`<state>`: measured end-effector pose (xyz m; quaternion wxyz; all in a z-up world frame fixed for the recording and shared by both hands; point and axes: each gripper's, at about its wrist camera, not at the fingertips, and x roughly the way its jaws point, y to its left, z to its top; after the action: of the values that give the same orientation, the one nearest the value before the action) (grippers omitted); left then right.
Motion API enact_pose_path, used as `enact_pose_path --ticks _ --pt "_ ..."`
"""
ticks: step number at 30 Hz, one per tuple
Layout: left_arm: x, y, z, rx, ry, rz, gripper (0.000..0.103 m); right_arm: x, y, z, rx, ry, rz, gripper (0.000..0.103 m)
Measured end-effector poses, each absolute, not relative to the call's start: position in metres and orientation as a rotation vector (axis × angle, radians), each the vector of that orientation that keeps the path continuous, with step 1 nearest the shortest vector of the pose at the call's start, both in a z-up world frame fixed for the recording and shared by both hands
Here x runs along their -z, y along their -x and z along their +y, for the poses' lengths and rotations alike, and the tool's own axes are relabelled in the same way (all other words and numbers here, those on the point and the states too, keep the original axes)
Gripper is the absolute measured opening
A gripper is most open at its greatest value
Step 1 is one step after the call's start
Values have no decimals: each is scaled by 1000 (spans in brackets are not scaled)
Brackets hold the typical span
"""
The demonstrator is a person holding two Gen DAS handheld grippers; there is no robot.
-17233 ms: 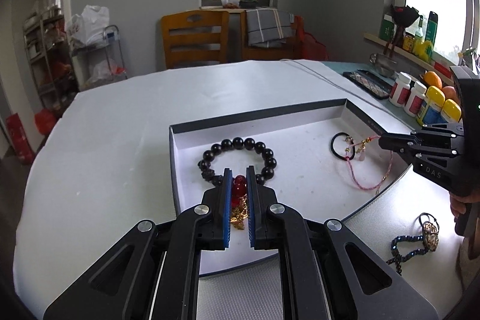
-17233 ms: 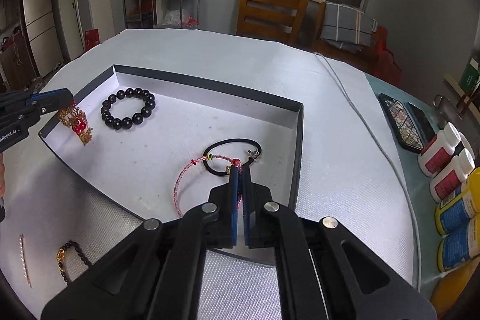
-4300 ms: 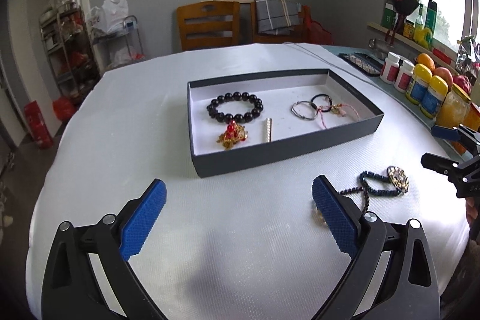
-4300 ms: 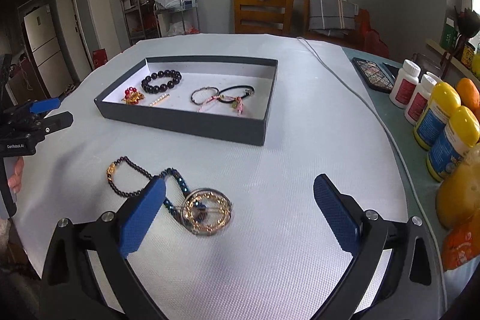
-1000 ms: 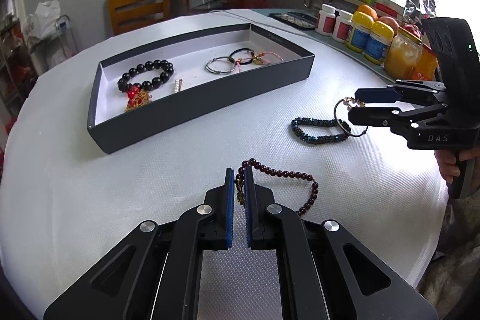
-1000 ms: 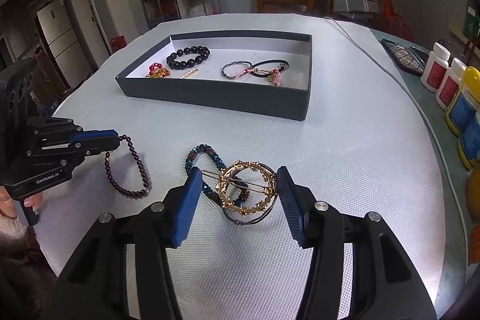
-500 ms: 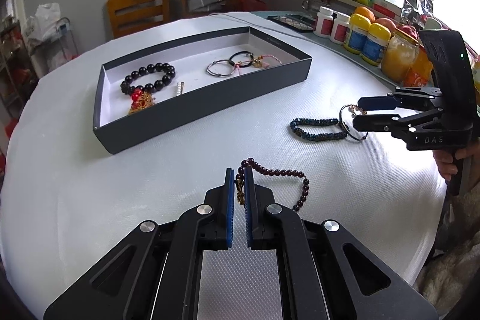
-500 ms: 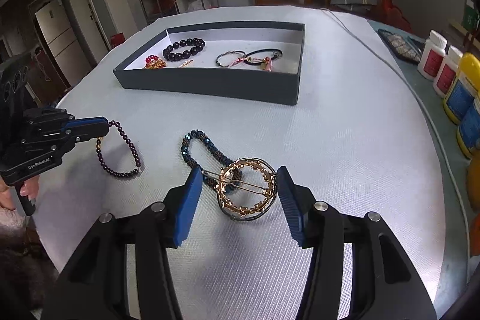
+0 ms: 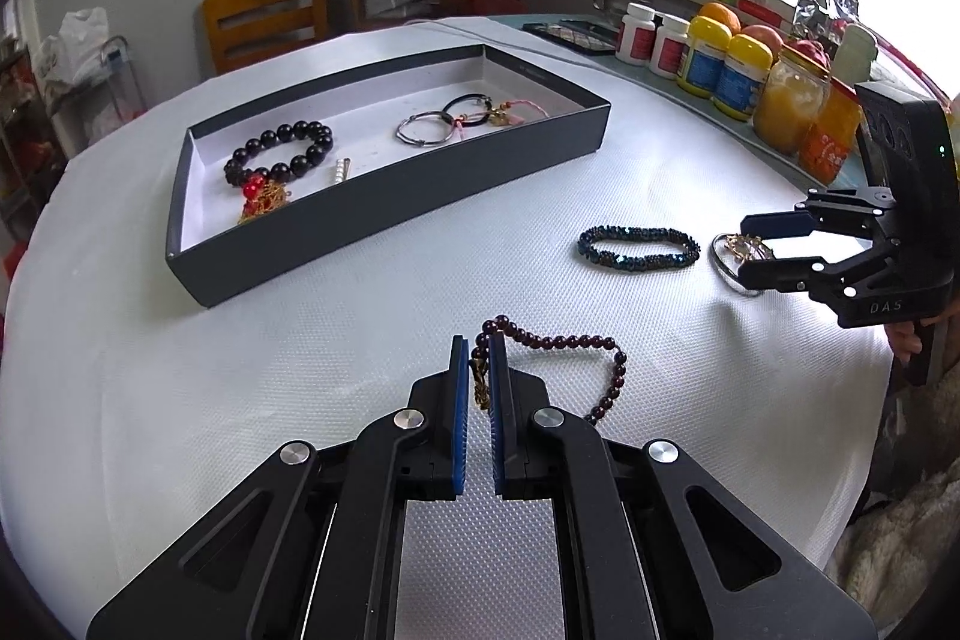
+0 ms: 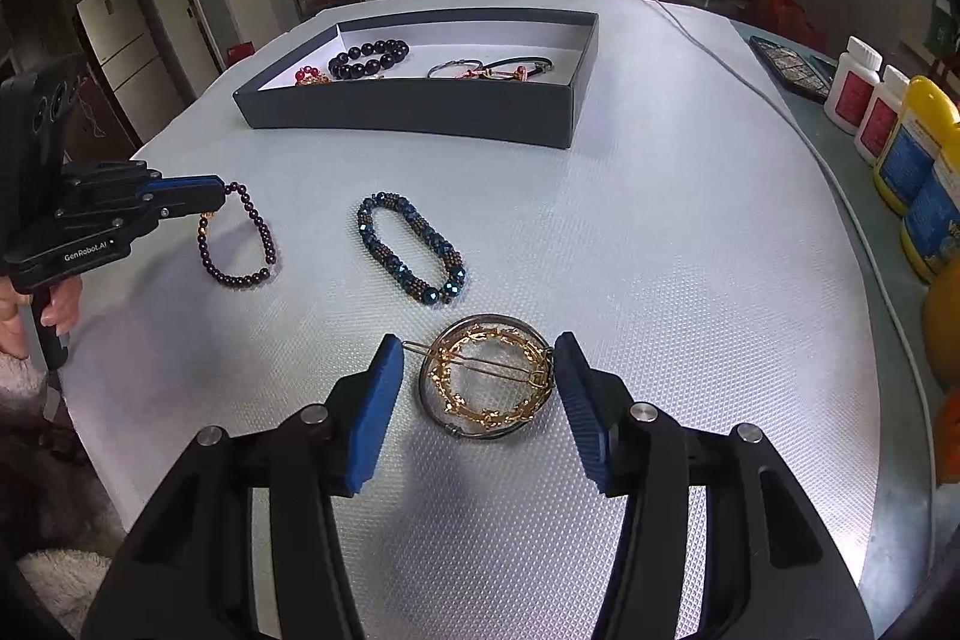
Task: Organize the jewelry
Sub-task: 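Grasp the gold hoop brooch with the right tool and lift it, then carry the red bracelet and gold hoop into the tray and open both tools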
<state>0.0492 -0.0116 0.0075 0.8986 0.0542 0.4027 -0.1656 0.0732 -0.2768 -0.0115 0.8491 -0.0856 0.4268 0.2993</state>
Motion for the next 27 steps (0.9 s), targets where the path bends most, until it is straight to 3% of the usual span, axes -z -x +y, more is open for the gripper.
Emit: enact_pose_path --ticks 8,10,27 --pt "-12 -47 -11 349 -109 818 6 -11 -58 -276 -650 208 804 50" --pt "-17 -45 -11 352 -113 804 6 -19 -58 -274 -645 224 768 37" --pt "-15 -46 -13 363 -118 809 6 7 -70 -254 -622 323 836 37"
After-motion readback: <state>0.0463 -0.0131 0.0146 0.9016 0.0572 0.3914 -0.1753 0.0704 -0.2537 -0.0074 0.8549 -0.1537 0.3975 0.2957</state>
